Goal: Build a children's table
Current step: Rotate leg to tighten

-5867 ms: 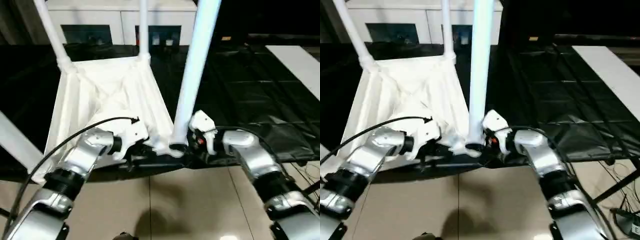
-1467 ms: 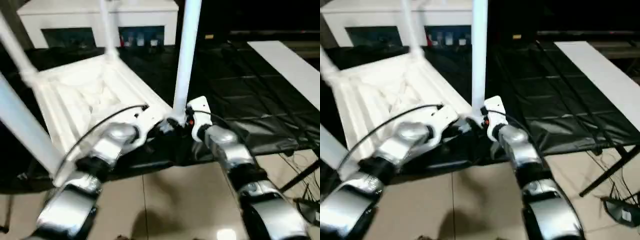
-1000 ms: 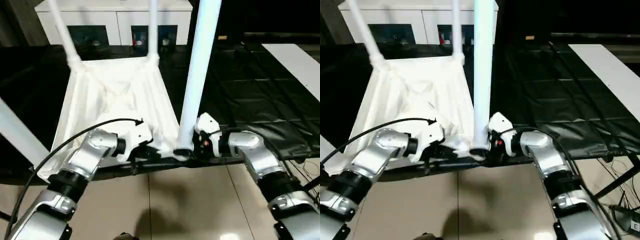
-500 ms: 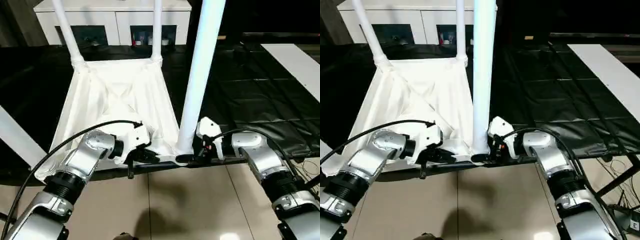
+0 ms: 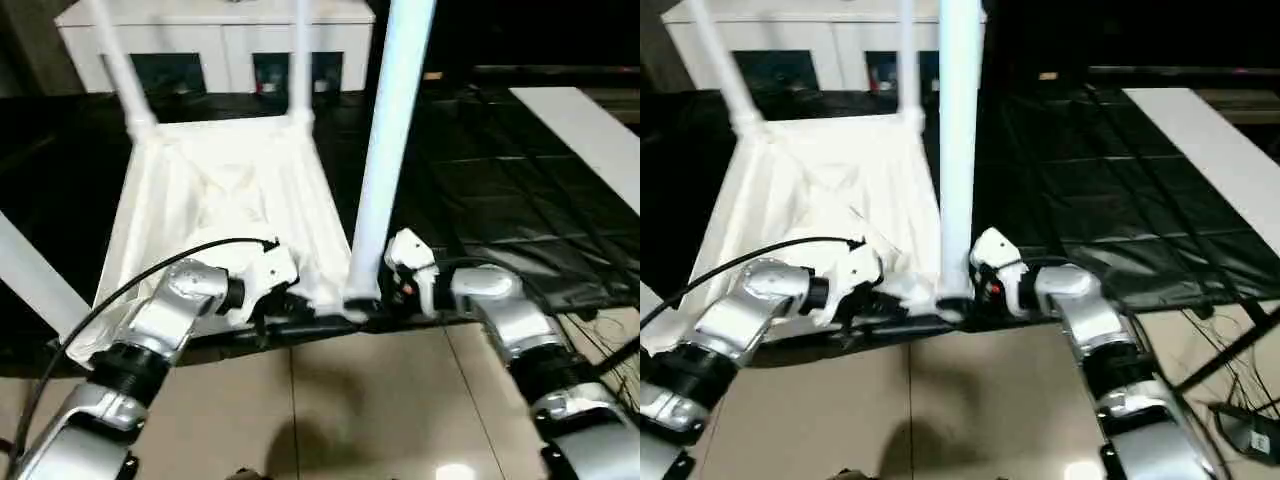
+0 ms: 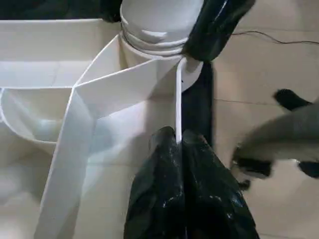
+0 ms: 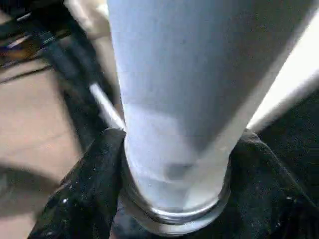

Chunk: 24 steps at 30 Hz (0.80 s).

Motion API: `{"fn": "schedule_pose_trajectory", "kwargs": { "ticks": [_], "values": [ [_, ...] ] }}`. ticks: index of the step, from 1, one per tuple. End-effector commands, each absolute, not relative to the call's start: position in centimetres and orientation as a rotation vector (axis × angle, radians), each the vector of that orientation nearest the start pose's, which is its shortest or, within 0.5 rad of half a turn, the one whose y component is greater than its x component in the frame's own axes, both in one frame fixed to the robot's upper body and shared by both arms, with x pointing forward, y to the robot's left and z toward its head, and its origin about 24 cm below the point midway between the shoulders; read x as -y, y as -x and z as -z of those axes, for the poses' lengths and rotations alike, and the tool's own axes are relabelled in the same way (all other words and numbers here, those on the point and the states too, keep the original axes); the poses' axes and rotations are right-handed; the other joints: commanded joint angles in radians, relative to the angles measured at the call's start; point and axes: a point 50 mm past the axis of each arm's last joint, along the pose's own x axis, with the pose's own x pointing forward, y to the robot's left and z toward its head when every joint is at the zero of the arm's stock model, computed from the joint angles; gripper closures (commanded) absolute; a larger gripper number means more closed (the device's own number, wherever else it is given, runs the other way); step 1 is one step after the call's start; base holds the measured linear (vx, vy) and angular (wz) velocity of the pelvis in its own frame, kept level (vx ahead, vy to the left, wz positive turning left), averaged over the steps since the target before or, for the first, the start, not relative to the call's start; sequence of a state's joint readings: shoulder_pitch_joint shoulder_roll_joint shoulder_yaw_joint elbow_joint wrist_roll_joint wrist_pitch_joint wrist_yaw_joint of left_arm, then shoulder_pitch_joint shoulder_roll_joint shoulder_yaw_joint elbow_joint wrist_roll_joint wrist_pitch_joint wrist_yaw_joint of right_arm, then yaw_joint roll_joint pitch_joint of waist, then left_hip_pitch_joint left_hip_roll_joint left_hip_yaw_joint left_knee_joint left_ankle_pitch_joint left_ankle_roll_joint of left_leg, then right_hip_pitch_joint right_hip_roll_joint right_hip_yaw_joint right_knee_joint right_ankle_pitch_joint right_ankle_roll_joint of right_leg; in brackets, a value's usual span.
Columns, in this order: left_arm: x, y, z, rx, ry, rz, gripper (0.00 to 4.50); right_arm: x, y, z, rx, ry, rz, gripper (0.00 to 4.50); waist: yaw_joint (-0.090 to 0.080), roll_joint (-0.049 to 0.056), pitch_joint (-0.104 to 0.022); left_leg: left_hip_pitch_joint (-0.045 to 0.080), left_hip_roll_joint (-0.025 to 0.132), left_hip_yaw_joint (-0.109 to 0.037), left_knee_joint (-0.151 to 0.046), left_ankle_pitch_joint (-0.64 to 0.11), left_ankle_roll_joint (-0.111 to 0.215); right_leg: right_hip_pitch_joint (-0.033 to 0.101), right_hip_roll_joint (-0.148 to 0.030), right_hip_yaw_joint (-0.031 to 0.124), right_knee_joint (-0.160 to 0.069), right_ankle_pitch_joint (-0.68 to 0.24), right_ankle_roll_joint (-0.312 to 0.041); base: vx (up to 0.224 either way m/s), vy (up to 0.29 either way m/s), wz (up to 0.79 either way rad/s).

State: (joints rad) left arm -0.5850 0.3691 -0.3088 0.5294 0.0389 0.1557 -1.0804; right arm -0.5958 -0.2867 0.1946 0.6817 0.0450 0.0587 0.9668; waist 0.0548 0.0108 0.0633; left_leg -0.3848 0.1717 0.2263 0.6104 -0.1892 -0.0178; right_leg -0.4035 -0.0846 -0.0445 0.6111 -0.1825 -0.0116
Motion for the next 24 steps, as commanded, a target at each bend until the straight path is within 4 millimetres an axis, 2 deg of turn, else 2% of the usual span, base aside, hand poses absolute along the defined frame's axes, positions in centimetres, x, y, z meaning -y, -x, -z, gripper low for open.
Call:
{"fn": "schedule_pose_trajectory", "kwargs": {
  "ticks": [1,3,5,6,7,8,10,12,13,14,15,17,18,19,20,22,24],
  "values": [
    [-11.6,-32.9,-6.2,-0.371,-0.422,1.169,4.5,12.7,-33.6,-4.2,-0.365,0.239,-0.939,1.81,-0.003,-0.009,-0.067,0.029,0.066,-0.048,-0.085,-0.262,-0.006,0.031,-0.072,0.043,-0.08,-0.327,-0.212,0.0,0.0,0.0],
    [-11.1,-33.6,-6.3,-0.369,-0.41,1.09,4.5,11.9,-34.0,-4.0,-0.356,0.215,-0.847,1.81,-0.01,-0.01,-0.067,0.032,0.064,-0.047,-0.085,-0.27,-0.015,0.026,-0.072,0.044,-0.083,-0.338,-0.205,0.0,0.0,0.0],
    [-10.5,-34.4,-6.3,-0.366,-0.419,1.014,4.5,11.4,-34.6,-4.0,-0.361,0.17,-0.732,1.81,-0.014,-0.011,-0.068,0.031,0.063,-0.049,-0.085,-0.263,-0.018,0.029,-0.074,0.044,-0.085,-0.344,-0.202,0.0,0.0,0.0],
    [-10.2,-34.7,-6.4,-0.366,-0.414,0.984,4.5,11.3,-35.0,-4.0,-0.362,0.155,-0.662,1.81,-0.021,-0.009,-0.07,0.028,0.06,-0.048,-0.084,-0.255,-0.018,0.028,-0.071,0.044,-0.083,-0.328,-0.205,0.0,0.0,0.0],
    [-9.9,-34.8,-6.4,-0.368,-0.409,0.965,4.5,11.2,-35.2,-4.0,-0.364,0.147,-0.614,1.81,-0.02,-0.009,-0.071,0.028,0.061,-0.049,-0.084,-0.249,-0.018,0.03,-0.073,0.043,-0.083,-0.318,-0.206,0.0,0.0,0.0],
    [-9.6,-35.1,-6.4,-0.366,-0.404,0.936,4.5,11.1,-35.5,-4.0,-0.367,0.138,-0.568,1.81,-0.022,-0.007,-0.072,0.024,0.061,-0.049,-0.083,-0.237,-0.012,0.033,-0.074,0.043,-0.08,-0.292,-0.21,0.0,0.0,0.0],
    [-7.9,-36.2,-6.6,-0.369,-0.381,0.792,4.5,10.7,-36.5,-3.8,-0.389,0.115,-0.312,1.81,-0.025,-0.005,-0.074,0.032,0.058,-0.043,-0.079,-0.22,-0.013,0.024,-0.069,0.044,-0.08,-0.253,-0.225,0.0,0.0,0.0],
    [-7.2,-36.5,-6.5,-0.371,-0.386,0.743,4.5,10.4,-36.9,-3.9,-0.401,0.082,-0.205,1.81,-0.023,-0.006,-0.078,0.029,0.057,-0.044,-0.078,-0.186,-0.011,0.034,-0.07,0.043,-0.075,-0.199,-0.236,0.0,0.0,0.0],
    [-6.9,-36.6,-6.5,-0.372,-0.392,0.729,4.5,10.3,-37.0,-3.9,-0.406,0.066,-0.166,1.81,-0.02,-0.005,-0.079,0.028,0.055,-0.04,-0.074,-0.167,0.0,0.032,-0.068,0.043,-0.073,-0.156,-0.242,0.0,0.0,0.0],
    [-6.7,-36.7,-6.4,-0.37,-0.403,0.718,4.5,10.2,-37.1,-4.0,-0.404,0.063,-0.129,1.81,-0.02,-0.003,-0.083,0.024,0.055,-0.043,-0.074,-0.136,0.013,0.039,-0.068,0.041,-0.065,-0.105,-0.247,0.0,0.0,0.0],
    [-6.5,-36.7,-6.4,-0.369,-0.411,0.711,4.5,10.1,-37.2,-4.0,-0.402,0.062,-0.107,1.81,-0.019,-0.003,-0.085,0.024,0.054,-0.041,-0.072,-0.117,0.022,0.041,-0.067,0.04,-0.061,-0.072,-0.251,0.0,0.0,0.0],
    [-6.3,-36.8,-6.4,-0.366,-0.412,0.715,4.5,9.8,-37.4,-4.2,-0.396,0.062,-0.092,1.81,-0.014,-0.005,-0.088,0.021,0.053,-0.038,-0.065,-0.061,0.069,0.044,-0.068,0.039,-0.051,0.033,-0.273,0.0,0.0,0.0],
    [-6.2,-36.7,-6.5,-0.363,-0.41,0.737,4.5,9.4,-37.5,-4.5,-0.382,0.053,-0.109,1.81,-0.013,-0.006,-0.088,0.021,0.053,-0.037,-0.065,-0.058,0.079,0.044,-0.069,0.038,-0.05,0.04,-0.278,0.0,0.0,0.0],
    [-6.2,-36.7,-6.5,-0.359,-0.413,0.746,4.5,9.1,-37.5,-4.7,-0.371,0.028,-0.153,1.81,-0.012,-0.01,-0.086,0.021,0.052,-0.036,-0.065,-0.074,0.091,0.046,-0.07,0.037,-0.053,0.027,-0.282,0.0,0.0,0.0],
    [-6.3,-36.7,-6.5,-0.357,-0.416,0.751,4.5,8.9,-37.5,-4.8,-0.363,0.012,-0.183,1.25,-0.011,-0.009,-0.084,0.021,0.054,-0.037,-0.066,-0.093,0.095,0.047,-0.072,0.038,-0.056,0.0,-0.281,0.0,0.0,0.0],
    [-6.6,-36.6,-6.4,-0.357,-0.418,0.763,4.5,8.6,-37.6,-5.3,-0.335,-0.026,-0.258,1.12,-0.01,-0.01,-0.081,0.023,0.056,-0.037,-0.068,-0.118,0.09,0.046,-0.072,0.037,-0.061,-0.052,-0.275,0.0,0.0,0.0],
    [-6.8,-36.6,-6.3,-0.356,-0.42,0.772,4.5,8.6,-37.7,-5.6,-0.316,-0.029,-0.282,0.93,-0.013,-0.011,-0.079,0.019,0.058,-0.04,-0.072,-0.134,0.081,0.049,-0.072,0.037,-0.063,-0.082,-0.265,0.0,0.0,0.0]
  ]
}}
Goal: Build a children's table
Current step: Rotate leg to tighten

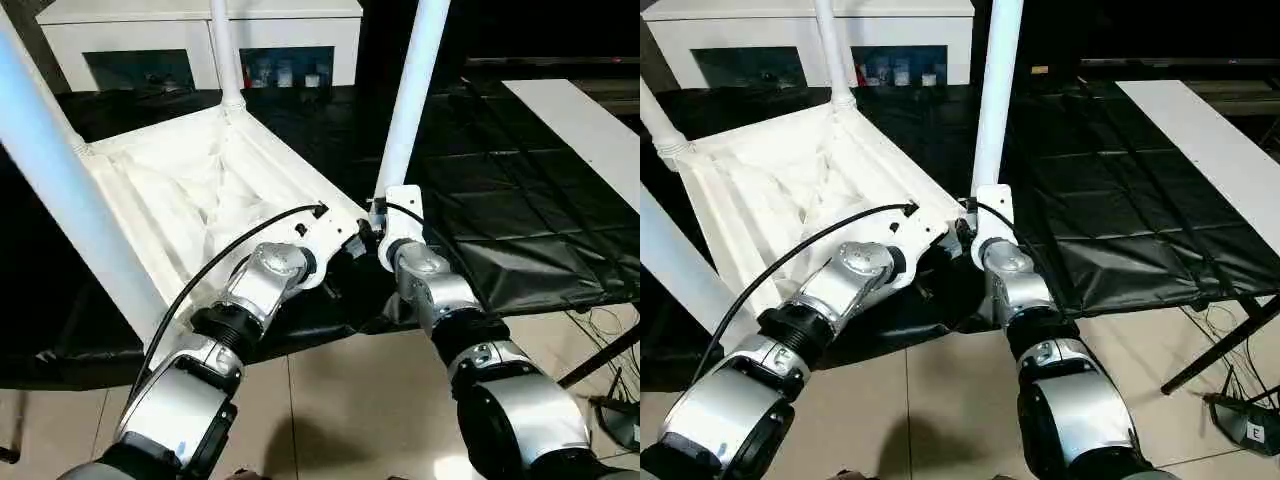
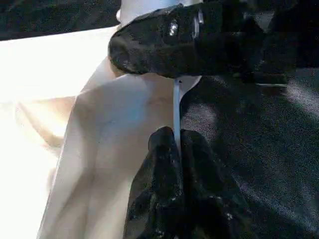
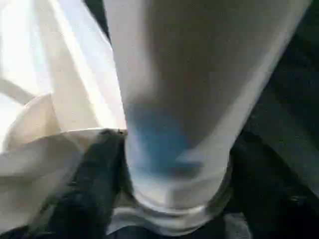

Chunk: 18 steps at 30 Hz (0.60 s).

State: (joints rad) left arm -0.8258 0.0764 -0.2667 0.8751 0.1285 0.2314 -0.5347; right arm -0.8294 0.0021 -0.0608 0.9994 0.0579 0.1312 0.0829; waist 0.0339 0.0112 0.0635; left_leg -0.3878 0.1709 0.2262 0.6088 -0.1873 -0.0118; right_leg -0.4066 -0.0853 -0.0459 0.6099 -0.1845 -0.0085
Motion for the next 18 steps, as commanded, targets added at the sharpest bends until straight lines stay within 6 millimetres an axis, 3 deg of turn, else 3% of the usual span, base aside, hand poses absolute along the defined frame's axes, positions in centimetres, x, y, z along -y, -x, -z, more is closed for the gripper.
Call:
{"fn": "schedule_pose_trajectory", "kwargs": {
  "ticks": [1,7,8,12,14,18],
  "values": [
    [-7.0,-36.5,-6.3,-0.352,-0.419,0.796,4.5,8.7,-37.8,-6.0,-0.296,-0.024,-0.326,0.78,0.006,-0.013,-0.079,0.025,0.059,-0.04,-0.071,-0.147,0.067,0.05,-0.072,0.038,-0.064,-0.104,-0.265,0.0,0.0,0.0],
    [-8.1,-35.5,-6.0,-0.342,-0.421,0.933,4.5,9.9,-37.2,-6.7,-0.239,0.078,-0.591,0.59,0.012,-0.013,-0.078,0.024,0.064,-0.04,-0.067,-0.133,0.086,0.05,-0.074,0.039,-0.062,-0.094,-0.268,0.0,0.0,0.0],
    [-8.4,-34.6,-5.9,-0.323,-0.414,1.044,4.5,11.1,-36.7,-6.8,-0.223,0.143,-0.699,0.59,0.012,-0.01,-0.078,0.025,0.063,-0.04,-0.067,-0.129,0.088,0.049,-0.072,0.038,-0.059,-0.089,-0.276,0.0,0.0,0.0],
    [-9.1,-33.0,-5.9,-0.317,-0.381,1.214,4.5,12.8,-35.5,-6.8,-0.217,0.214,-0.87,0.59,0.023,-0.009,-0.076,0.027,0.07,-0.036,-0.067,-0.134,0.087,0.046,-0.071,0.039,-0.056,-0.081,-0.285,0.0,0.0,0.0],
    [-9.7,-32.5,-5.8,-0.339,-0.376,1.268,4.5,13.6,-34.8,-6.8,-0.229,0.241,-0.969,0.59,0.034,0.002,-0.075,0.032,0.072,-0.035,-0.069,-0.165,0.075,0.04,-0.068,0.038,-0.058,-0.115,-0.286,0.0,0.0,0.0],
    [-10.8,-31.3,-5.9,-0.385,-0.365,1.368,4.5,14.7,-33.6,-6.7,-0.267,0.277,-1.113,0.59,0.041,-0.002,-0.073,0.034,0.073,-0.036,-0.074,-0.209,0.043,0.04,-0.069,0.039,-0.06,-0.169,-0.27,0.0,0.0,0.0]
  ]
}}
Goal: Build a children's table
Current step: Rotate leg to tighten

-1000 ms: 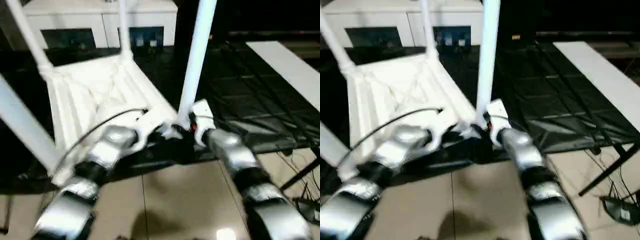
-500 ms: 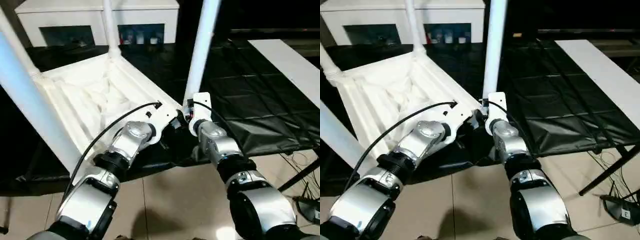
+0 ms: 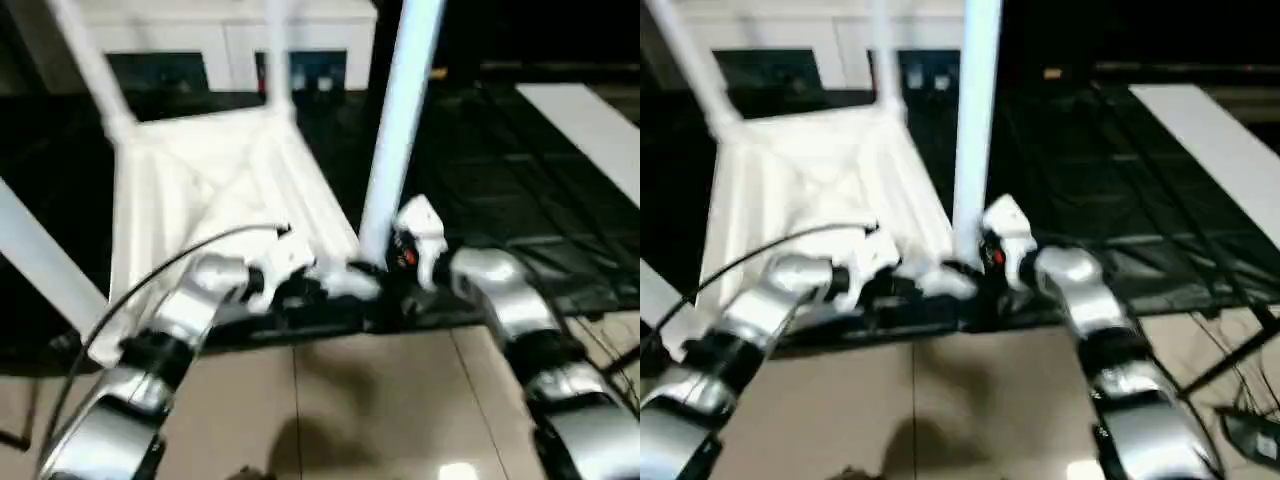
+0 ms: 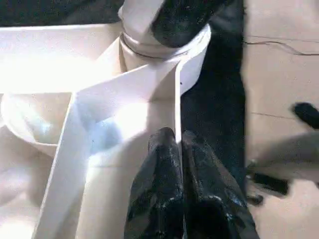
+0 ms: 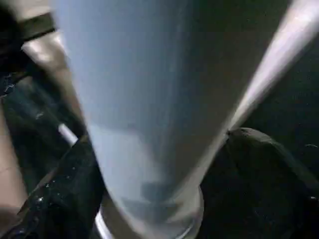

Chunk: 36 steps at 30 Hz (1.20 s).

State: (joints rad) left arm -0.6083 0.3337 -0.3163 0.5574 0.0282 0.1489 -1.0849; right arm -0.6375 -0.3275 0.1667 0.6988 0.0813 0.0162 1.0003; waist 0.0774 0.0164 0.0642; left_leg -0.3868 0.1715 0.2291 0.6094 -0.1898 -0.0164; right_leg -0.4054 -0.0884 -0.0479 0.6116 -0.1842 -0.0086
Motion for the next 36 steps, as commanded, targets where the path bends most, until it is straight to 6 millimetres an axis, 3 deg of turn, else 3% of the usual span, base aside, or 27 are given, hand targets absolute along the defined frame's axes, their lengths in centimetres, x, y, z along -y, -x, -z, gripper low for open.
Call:
{"fn": "schedule_pose_trajectory", "kwargs": {
  "ticks": [1,9,18,25,30,36],
  "values": [
    [-11.4,-30.7,-5.8,-0.407,-0.367,1.406,4.5,15.1,-33.0,-6.8,-0.29,0.289,-1.183,0.59,-0.002,-0.007,-0.07,0.031,0.073,-0.039,-0.077,-0.211,0.046,0.038,-0.068,0.042,-0.065,-0.183,-0.266,0.0,0.0,0.0],
    [-12.9,-30.8,-5.8,-0.423,-0.399,1.373,4.5,15.8,-32.1,-6.4,-0.343,0.393,-1.302,0.59,-0.002,-0.015,-0.07,0.03,0.07,-0.041,-0.077,-0.214,0.034,0.036,-0.069,0.044,-0.07,-0.237,-0.247,0.0,0.0,0.0],
    [-12.8,-30.8,-6.1,-0.418,-0.398,1.366,4.5,15.6,-31.8,-6.4,-0.352,0.395,-1.35,0.59,-0.001,-0.015,-0.073,0.027,0.069,-0.041,-0.073,-0.178,0.055,0.037,-0.067,0.043,-0.066,-0.202,-0.252,0.0,0.0,0.0],
    [-12.8,-30.8,-6.1,-0.417,-0.402,1.366,4.5,15.5,-31.7,-6.0,-0.366,0.398,-1.339,0.59,-0.002,-0.015,-0.073,0.028,0.069,-0.041,-0.073,-0.184,0.053,0.037,-0.068,0.043,-0.067,-0.213,-0.252,0.0,0.0,0.0],
    [-12.8,-30.9,-6.1,-0.415,-0.403,1.365,4.5,15.3,-31.9,-6.1,-0.359,0.372,-1.332,1.03,-0.002,-0.012,-0.074,0.028,0.069,-0.041,-0.073,-0.185,0.053,0.037,-0.067,0.042,-0.066,-0.201,-0.257,0.0,0.0,0.0],
    [-12.8,-30.7,-6.0,-0.421,-0.396,1.372,4.5,15.3,-31.8,-6.1,-0.362,0.357,-1.345,1.54,-0.002,-0.016,-0.074,0.027,0.069,-0.041,-0.072,-0.174,0.056,0.039,-0.068,0.042,-0.065,-0.194,-0.258,0.0,0.0,0.0]
  ]
}}
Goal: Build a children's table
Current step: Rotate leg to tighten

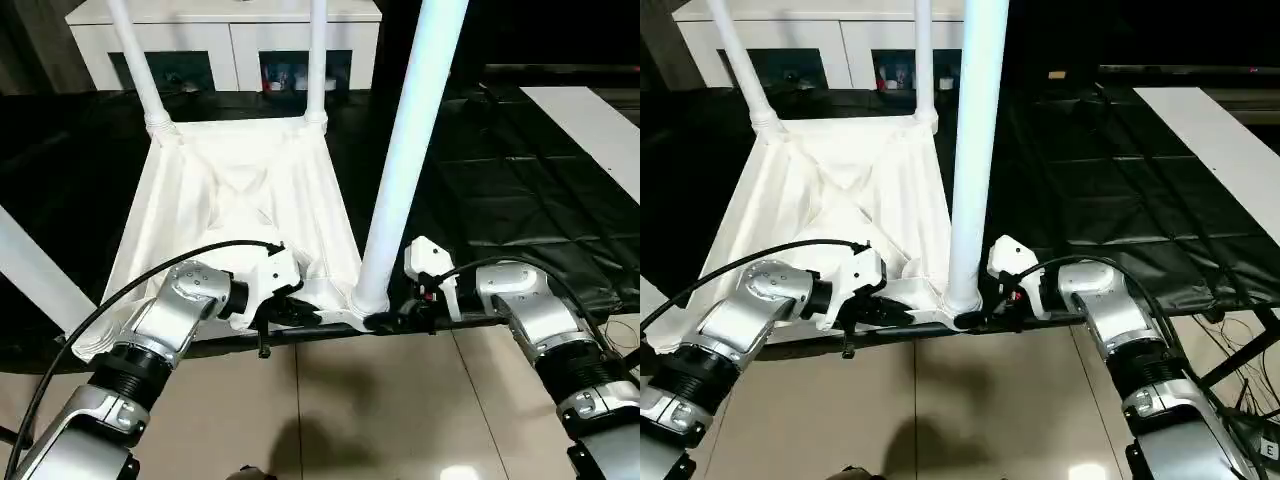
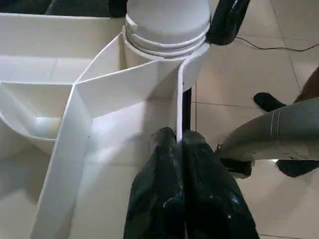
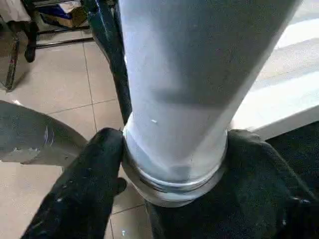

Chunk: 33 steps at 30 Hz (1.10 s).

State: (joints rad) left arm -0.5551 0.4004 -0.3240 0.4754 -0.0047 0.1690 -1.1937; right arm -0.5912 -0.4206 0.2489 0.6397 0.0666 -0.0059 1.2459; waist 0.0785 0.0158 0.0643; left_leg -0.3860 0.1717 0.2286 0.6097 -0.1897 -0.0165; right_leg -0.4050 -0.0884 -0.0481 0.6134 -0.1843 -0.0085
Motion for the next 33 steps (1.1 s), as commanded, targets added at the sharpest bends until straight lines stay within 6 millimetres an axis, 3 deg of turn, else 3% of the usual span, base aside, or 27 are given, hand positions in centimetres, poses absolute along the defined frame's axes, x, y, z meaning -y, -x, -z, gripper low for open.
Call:
{"fn": "schedule_pose_trajectory", "kwargs": {
  "ticks": [1,7,10,12,15,17,18,19,22,26,28,31,32,33],
  "values": [
    [-12.8,-30.7,-6.0,-0.422,-0.396,1.372,4.5,15.3,-31.8,-6.1,-0.363,0.356,-1.346,1.61,-0.002,-0.014,-0.074,0.027,0.069,-0.04,-0.072,-0.174,0.057,0.038,-0.068,0.042,-0.067,-0.197,-0.257,0.0,0.0,0.0],
    [-12.8,-30.6,-5.9,-0.432,-0.387,1.374,4.5,15.2,-31.7,-6.0,-0.364,0.342,-1.351,1.82,-0.002,-0.016,-0.075,0.026,0.069,-0.04,-0.071,-0.164,0.063,0.038,-0.067,0.042,-0.065,-0.192,-0.257,0.0,0.0,0.0],
    [-12.6,-31.1,-6.0,-0.412,-0.364,1.322,4.5,14.8,-32.3,-6.1,-0.326,0.315,-1.272,1.83,-0.004,-0.016,-0.075,0.027,0.068,-0.039,-0.07,-0.16,0.064,0.037,-0.067,0.042,-0.065,-0.187,-0.26,0.0,0.0,0.0],
    [-12.1,-31.6,-6.1,-0.386,-0.334,1.265,4.5,14.4,-33.2,-6.0,-0.303,0.294,-1.15,1.83,-0.007,-0.016,-0.073,0.026,0.067,-0.041,-0.072,-0.173,0.055,0.036,-0.068,0.043,-0.068,-0.21,-0.258,0.0,0.0,0.0],
    [-11.1,-32.4,-6.1,-0.367,-0.295,1.171,4.5,13.7,-34.3,-5.7,-0.288,0.241,-0.977,1.83,-0.029,-0.016,-0.073,0.022,0.064,-0.046,-0.075,-0.188,0.032,0.039,-0.069,0.042,-0.07,-0.242,-0.249,0.0,0.0,0.0],
    [-10.4,-33.0,-5.9,-0.368,-0.278,1.094,4.5,12.9,-34.7,-5.5,-0.281,0.189,-0.879,1.83,-0.036,-0.017,-0.073,0.027,0.063,-0.046,-0.075,-0.201,0.02,0.037,-0.067,0.042,-0.074,-0.26,-0.242,0.0,0.0,0.0],
    [-10.0,-33.3,-5.8,-0.367,-0.267,1.053,4.5,12.4,-34.9,-5.4,-0.278,0.169,-0.817,1.83,-0.04,-0.018,-0.074,0.023,0.062,-0.047,-0.075,-0.197,0.024,0.041,-0.069,0.043,-0.074,-0.253,-0.241,0.0,0.0,0.0],
    [-9.2,-34.2,-5.8,-0.372,-0.237,0.944,4.5,11.8,-35.5,-5.2,-0.28,0.122,-0.672,1.83,-0.042,-0.018,-0.075,0.026,0.06,-0.043,-0.072,-0.186,0.031,0.035,-0.067,0.045,-0.074,-0.237,-0.24,0.0,0.0,0.0],
    [-8.5,-35.1,-5.7,-0.373,-0.237,0.828,4.5,11.5,-36.1,-4.7,-0.305,0.111,-0.504,1.83,-0.041,-0.018,-0.08,0.021,0.057,-0.043,-0.069,-0.127,0.04,0.041,-0.067,0.043,-0.068,-0.171,-0.251,0.0,0.0,0.0],
    [-7.0,-35.8,-5.7,-0.362,-0.303,0.74,4.5,10.1,-36.9,-4.3,-0.336,0.096,-0.298,1.83,-0.039,-0.013,-0.085,0.021,0.054,-0.04,-0.064,-0.081,0.079,0.042,-0.065,0.041,-0.062,-0.082,-0.266,0.0,0.0,0.0],
    [-6.3,-36.0,-5.8,-0.346,-0.34,0.737,4.5,9.2,-37.2,-4.7,-0.32,0.11,-0.261,1.83,-0.038,-0.007,-0.085,0.026,0.055,-0.04,-0.065,-0.099,0.075,0.04,-0.065,0.04,-0.066,-0.092,-0.269,0.0,0.0,0.0],
    [-5.8,-36.0,-5.9,-0.337,-0.364,0.757,4.5,8.3,-37.4,-5.3,-0.299,0.069,-0.305,1.83,-0.035,-0.008,-0.082,0.026,0.056,-0.04,-0.068,-0.134,0.066,0.041,-0.067,0.04,-0.069,-0.113,-0.259,0.0,0.0,0.0],
    [-5.7,-36.0,-5.9,-0.333,-0.37,0.768,4.5,7.9,-37.4,-5.5,-0.296,0.03,-0.337,1.48,-0.033,-0.011,-0.082,0.025,0.058,-0.041,-0.069,-0.133,0.068,0.044,-0.068,0.04,-0.068,-0.11,-0.256,0.0,0.0,0.0],
    [-5.7,-36.0,-5.9,-0.333,-0.372,0.776,4.5,7.8,-37.4,-5.7,-0.287,0.023,-0.357,1.48,-0.033,-0.012,-0.082,0.024,0.057,-0.041,-0.069,-0.132,0.071,0.044,-0.068,0.04,-0.068,-0.107,-0.254,0.0,0.0,0.0]
  ]
}}
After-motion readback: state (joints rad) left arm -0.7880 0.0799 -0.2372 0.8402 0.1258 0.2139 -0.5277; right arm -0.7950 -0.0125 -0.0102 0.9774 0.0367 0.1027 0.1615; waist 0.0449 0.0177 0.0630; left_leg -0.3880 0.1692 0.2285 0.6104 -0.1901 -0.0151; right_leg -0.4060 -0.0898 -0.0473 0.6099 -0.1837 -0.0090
